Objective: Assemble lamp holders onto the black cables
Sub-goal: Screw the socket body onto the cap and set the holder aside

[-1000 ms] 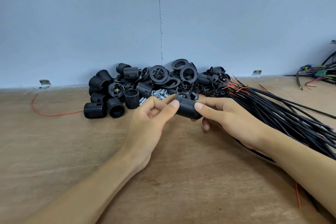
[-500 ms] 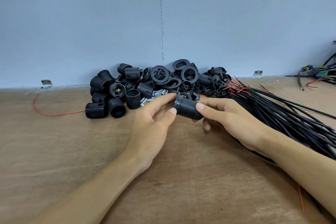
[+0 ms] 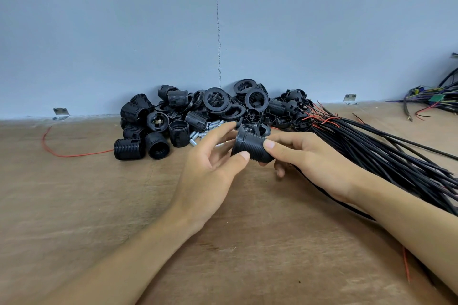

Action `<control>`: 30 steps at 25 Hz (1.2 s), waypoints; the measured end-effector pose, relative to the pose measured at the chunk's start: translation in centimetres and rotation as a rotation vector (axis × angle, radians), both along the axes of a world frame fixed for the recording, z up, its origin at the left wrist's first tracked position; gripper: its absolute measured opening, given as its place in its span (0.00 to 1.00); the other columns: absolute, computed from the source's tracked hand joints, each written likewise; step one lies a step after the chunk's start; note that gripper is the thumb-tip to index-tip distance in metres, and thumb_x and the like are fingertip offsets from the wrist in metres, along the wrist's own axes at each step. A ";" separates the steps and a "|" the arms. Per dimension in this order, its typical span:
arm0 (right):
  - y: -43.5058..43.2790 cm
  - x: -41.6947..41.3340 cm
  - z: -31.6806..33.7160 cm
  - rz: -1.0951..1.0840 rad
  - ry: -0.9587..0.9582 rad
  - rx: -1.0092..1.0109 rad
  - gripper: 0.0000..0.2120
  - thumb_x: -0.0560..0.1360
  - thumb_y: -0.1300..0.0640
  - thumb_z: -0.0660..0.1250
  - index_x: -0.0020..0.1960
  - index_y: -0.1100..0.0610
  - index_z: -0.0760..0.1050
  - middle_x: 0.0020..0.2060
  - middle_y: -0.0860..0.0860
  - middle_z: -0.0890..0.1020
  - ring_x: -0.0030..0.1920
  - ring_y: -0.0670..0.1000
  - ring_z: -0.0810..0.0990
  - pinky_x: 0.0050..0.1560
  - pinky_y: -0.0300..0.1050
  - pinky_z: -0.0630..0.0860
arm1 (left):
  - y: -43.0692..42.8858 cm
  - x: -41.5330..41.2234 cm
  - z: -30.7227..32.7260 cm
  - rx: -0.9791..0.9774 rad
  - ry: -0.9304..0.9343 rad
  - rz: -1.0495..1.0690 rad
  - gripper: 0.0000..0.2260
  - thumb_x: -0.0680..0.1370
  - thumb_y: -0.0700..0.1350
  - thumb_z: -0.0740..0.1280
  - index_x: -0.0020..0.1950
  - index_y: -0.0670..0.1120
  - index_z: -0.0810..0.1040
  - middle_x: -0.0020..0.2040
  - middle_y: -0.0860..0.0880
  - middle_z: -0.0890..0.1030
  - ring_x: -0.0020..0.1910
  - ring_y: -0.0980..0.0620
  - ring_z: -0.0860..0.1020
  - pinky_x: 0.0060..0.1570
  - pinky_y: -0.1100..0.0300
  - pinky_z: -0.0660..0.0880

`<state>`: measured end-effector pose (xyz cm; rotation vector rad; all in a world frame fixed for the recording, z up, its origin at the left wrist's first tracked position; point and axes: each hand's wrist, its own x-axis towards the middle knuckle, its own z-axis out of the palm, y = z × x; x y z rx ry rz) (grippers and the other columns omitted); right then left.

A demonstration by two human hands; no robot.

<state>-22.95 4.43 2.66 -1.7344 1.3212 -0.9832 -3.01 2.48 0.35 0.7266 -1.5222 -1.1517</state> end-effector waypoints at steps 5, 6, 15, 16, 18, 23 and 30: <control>-0.2 -0.2 -0.3 -0.029 0.017 -0.004 0.14 0.81 0.45 0.63 0.58 0.49 0.83 0.45 0.66 0.82 0.37 0.47 0.76 0.62 0.63 0.71 | 0.1 -0.1 -0.1 -0.094 -0.094 0.035 0.15 0.73 0.43 0.71 0.57 0.59 0.83 0.58 0.62 0.84 0.62 0.64 0.79 0.60 0.72 0.73; -0.3 -0.2 -0.3 -0.024 0.007 -0.006 0.14 0.81 0.45 0.63 0.58 0.49 0.83 0.45 0.67 0.82 0.37 0.47 0.76 0.60 0.60 0.71 | -0.1 -0.1 -0.3 -0.095 -0.084 0.055 0.14 0.73 0.43 0.71 0.57 0.57 0.84 0.58 0.61 0.84 0.62 0.63 0.79 0.59 0.72 0.73; -0.3 -0.1 -1.0 -0.001 0.028 -0.089 0.12 0.79 0.46 0.66 0.57 0.49 0.82 0.30 0.46 0.78 0.35 0.44 0.77 0.45 0.35 0.70 | -0.7 0.0 -0.4 0.056 -0.001 0.156 0.08 0.79 0.41 0.72 0.45 0.54 0.84 0.49 0.56 0.87 0.51 0.60 0.84 0.59 0.57 0.77; -0.4 0.0 -1.1 -0.018 0.032 -0.110 0.10 0.79 0.48 0.66 0.57 0.49 0.82 0.30 0.44 0.78 0.35 0.44 0.77 0.42 0.32 0.70 | -0.6 -0.2 -0.4 0.099 0.036 0.149 0.08 0.80 0.43 0.71 0.44 0.54 0.85 0.50 0.54 0.87 0.52 0.58 0.84 0.61 0.53 0.77; -0.5 0.1 -1.2 -0.060 0.065 -0.158 0.09 0.79 0.49 0.68 0.57 0.48 0.82 0.33 0.40 0.79 0.35 0.42 0.77 0.41 0.32 0.72 | -0.5 -0.4 -0.3 0.180 0.106 0.119 0.09 0.82 0.44 0.69 0.43 0.52 0.84 0.50 0.50 0.87 0.55 0.52 0.85 0.62 0.50 0.78; -0.4 -0.1 -1.3 -0.102 0.216 -0.203 0.13 0.79 0.48 0.68 0.62 0.47 0.80 0.43 0.39 0.82 0.41 0.38 0.79 0.50 0.36 0.72 | -0.9 -0.4 -0.3 0.311 0.127 0.046 0.04 0.83 0.41 0.66 0.49 0.43 0.78 0.49 0.46 0.87 0.56 0.50 0.85 0.64 0.49 0.77; -0.3 -0.4 -1.1 -0.130 0.285 -0.259 0.14 0.79 0.50 0.68 0.64 0.45 0.78 0.51 0.37 0.83 0.52 0.36 0.79 0.54 0.29 0.71 | -1.8 0.5 -0.3 0.319 0.062 -0.046 0.12 0.82 0.40 0.67 0.65 0.47 0.75 0.52 0.46 0.87 0.57 0.50 0.84 0.62 0.53 0.80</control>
